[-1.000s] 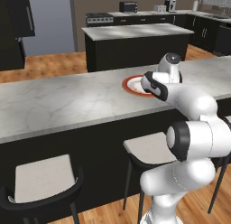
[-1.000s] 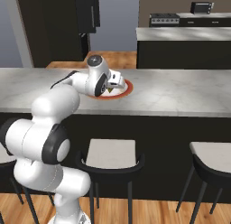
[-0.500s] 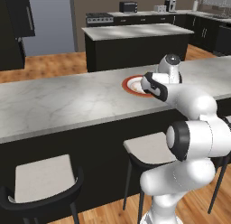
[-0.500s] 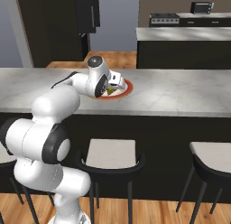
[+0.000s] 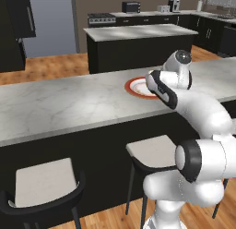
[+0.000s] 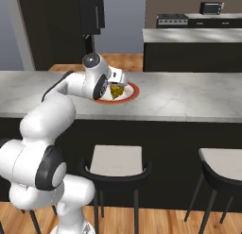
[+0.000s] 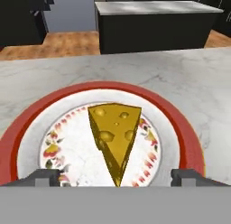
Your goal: Take the cheese, steak, and avocado from the fridge and place them on the plate on the dining counter to create an appetizer plate.
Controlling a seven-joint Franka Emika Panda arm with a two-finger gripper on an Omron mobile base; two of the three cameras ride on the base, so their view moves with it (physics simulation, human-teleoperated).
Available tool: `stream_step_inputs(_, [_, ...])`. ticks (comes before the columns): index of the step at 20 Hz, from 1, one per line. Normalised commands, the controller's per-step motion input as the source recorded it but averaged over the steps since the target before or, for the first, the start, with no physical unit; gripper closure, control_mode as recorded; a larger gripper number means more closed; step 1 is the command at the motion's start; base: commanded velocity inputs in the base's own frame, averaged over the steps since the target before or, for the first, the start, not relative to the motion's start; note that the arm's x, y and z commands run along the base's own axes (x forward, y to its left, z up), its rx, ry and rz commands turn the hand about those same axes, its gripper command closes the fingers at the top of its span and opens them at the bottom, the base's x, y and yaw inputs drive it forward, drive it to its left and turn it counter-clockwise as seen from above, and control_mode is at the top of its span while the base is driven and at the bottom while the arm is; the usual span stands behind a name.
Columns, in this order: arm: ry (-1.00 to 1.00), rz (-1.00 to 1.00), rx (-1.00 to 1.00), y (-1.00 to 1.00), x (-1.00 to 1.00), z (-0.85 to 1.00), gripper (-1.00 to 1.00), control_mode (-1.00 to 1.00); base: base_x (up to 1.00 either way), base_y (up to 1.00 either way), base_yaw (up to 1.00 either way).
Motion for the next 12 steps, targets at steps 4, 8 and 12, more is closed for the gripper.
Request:
stream_step_inputs(4, [-0.24,-0.02,0.0,0.43,-1.0,1.0,-1.0,-1.0,0.0,0.0,0.0])
stream_step_inputs(8, [-0.05,-0.03,0.0,0.51,-1.0,1.0,-1.0,-1.0,0.0,0.0,0.0])
stream_step_inputs(12, [0.09,-0.04,0.05,0.36,-1.0,0.89,-1.0,-1.0,0.0,0.0,0.0])
